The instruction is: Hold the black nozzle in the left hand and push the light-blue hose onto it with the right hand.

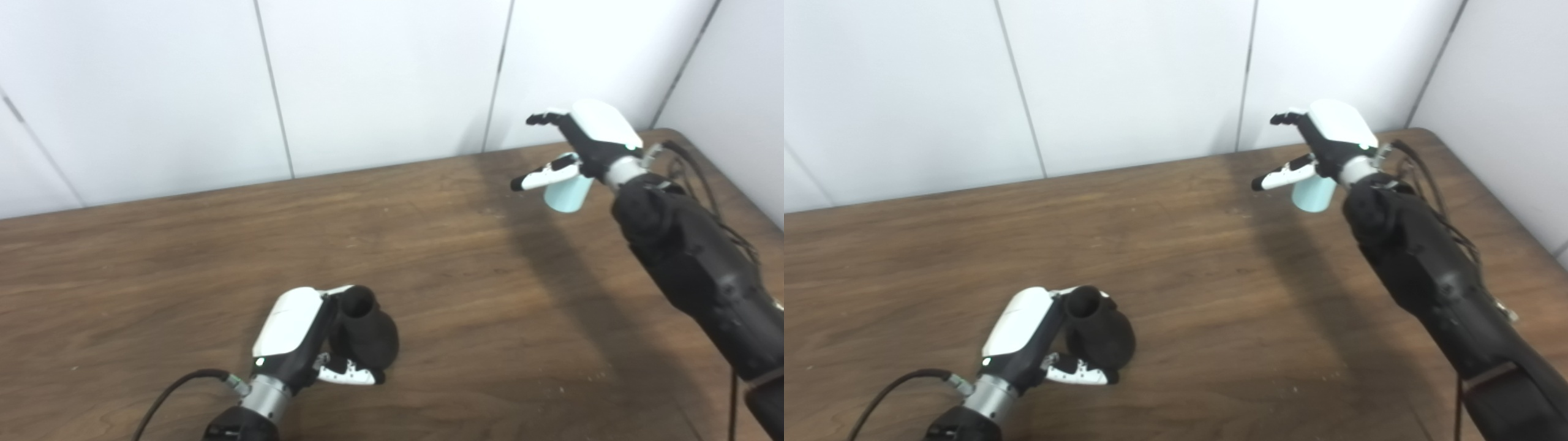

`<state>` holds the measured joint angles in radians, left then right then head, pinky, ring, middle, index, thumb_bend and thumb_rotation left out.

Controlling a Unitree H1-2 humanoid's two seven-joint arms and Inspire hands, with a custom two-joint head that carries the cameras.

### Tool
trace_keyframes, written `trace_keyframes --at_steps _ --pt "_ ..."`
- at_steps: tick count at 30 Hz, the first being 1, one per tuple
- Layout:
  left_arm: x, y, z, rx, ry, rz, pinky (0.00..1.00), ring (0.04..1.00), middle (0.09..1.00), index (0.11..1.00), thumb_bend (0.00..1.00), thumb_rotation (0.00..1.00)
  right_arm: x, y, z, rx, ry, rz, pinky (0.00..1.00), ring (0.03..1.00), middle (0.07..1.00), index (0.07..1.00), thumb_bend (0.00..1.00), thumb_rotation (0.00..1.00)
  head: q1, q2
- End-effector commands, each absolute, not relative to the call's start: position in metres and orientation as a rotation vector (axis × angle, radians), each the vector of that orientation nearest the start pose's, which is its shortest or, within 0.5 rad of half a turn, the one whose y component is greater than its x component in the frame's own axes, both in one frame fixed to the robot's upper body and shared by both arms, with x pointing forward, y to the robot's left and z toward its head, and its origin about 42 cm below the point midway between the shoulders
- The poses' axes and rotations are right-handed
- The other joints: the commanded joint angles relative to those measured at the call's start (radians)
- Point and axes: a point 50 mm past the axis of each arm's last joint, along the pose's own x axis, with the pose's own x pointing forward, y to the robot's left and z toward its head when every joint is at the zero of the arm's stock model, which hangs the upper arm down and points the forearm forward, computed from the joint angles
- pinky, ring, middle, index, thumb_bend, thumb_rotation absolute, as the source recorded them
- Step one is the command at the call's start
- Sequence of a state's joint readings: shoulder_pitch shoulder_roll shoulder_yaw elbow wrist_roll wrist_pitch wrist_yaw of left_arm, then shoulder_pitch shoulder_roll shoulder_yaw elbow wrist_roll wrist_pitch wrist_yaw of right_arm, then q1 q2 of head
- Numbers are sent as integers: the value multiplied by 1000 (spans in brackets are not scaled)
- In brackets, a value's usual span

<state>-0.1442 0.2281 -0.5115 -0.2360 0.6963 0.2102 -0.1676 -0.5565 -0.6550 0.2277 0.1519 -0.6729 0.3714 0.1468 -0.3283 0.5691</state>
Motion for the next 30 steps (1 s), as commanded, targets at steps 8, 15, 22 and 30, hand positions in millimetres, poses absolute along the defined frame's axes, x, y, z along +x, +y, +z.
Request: trace_keyframes --at_steps 8,15,22,30 --pt "267 156 109 949 -24 -629 721 610 485 490 523 0 474 -374 322 -1439 71 -196 916 925 899 844 893 357 -35 -1" --pt "267 160 109 952 -26 -625 704 610 485 489 523 0 487 -378 320 -1448 162 -178 912 942 929 864 927 300 -66 0" --pt "267 163 112 963 -29 -638 683 605 482 491 523 0 495 -386 314 -1409 286 -160 775 890 918 870 912 221 -82 1" --pt "269 166 110 960 -26 -637 636 583 480 492 523 0 494 -388 315 -1426 361 -123 669 766 858 888 921 212 -81 2"
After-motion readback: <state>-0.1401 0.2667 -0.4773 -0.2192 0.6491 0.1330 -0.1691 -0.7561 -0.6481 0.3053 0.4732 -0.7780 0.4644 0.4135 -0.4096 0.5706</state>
